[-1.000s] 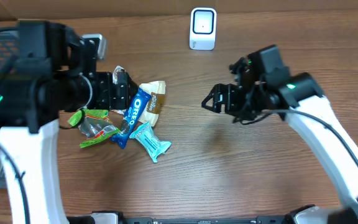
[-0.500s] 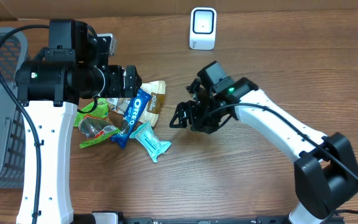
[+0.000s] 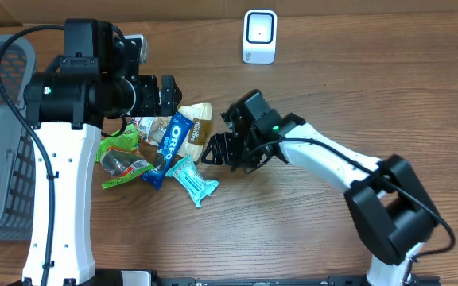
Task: Scan the item barcode
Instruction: 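Move the right gripper down to the mint-green tissue pack and grasp it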
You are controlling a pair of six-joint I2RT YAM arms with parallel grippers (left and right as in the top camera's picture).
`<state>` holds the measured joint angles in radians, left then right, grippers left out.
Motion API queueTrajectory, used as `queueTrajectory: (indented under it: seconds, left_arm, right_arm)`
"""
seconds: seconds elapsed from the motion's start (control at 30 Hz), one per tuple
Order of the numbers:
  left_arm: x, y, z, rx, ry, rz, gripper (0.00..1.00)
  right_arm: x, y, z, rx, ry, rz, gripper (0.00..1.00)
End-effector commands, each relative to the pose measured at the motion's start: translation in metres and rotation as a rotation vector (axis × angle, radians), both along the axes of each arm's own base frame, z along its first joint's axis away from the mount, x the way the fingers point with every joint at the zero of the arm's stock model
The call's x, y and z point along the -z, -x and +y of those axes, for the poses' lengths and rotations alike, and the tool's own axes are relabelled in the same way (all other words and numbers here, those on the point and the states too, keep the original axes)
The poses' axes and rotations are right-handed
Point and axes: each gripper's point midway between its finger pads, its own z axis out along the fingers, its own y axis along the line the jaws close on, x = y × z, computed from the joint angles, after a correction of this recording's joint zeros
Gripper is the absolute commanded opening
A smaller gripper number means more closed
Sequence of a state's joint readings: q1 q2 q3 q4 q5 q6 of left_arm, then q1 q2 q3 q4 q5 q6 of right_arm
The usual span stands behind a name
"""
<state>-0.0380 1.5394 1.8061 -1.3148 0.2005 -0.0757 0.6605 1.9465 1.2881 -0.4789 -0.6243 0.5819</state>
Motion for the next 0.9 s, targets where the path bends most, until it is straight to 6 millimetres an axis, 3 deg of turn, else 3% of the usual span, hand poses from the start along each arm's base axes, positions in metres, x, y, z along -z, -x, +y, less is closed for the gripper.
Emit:
queueTrajectory:
  seconds: [0.0,0.2,0.33,0.4,0.57,0.6,0.63,0.87]
  left_arm:
    - [0.003,-0.001,0.001,-0.015,-0.002,0.008,1.00]
    - [0.005,0.002,0.004,-0.020,-0.018,0.025,1.00]
    - [0.005,0.001,0.005,-0.023,-0.018,0.020,1.00]
    - [0.005,0.000,0.006,-0.027,-0.026,0.016,1.00]
    - [0.005,0.000,0.009,-0.035,-0.042,0.014,1.00]
    - [0.005,0.000,0.009,-0.035,-0.042,0.014,1.00]
    - [0.005,0.000,0.009,-0.035,-0.042,0.014,1.00]
    - [0.005,0.000,0.009,-0.035,-0.042,0.014,1.00]
  right_arm:
    - [0.028,0.019,0.010,0.001,0.042,0.084,0.73]
    - [0.047,0.031,0.028,-0.021,0.045,0.097,0.72]
    - [0.053,0.029,0.028,0.015,0.087,0.081,0.61]
    - [0.057,0.029,0.027,0.046,0.124,0.075,0.52]
    - [0.062,0.024,0.016,0.120,0.171,0.118,0.13]
    - [0.060,0.023,0.014,0.123,0.168,0.130,0.05]
    - [0.057,0.022,0.011,0.128,0.171,0.144,0.04]
    - [0.013,0.018,0.003,0.030,0.099,0.048,0.04]
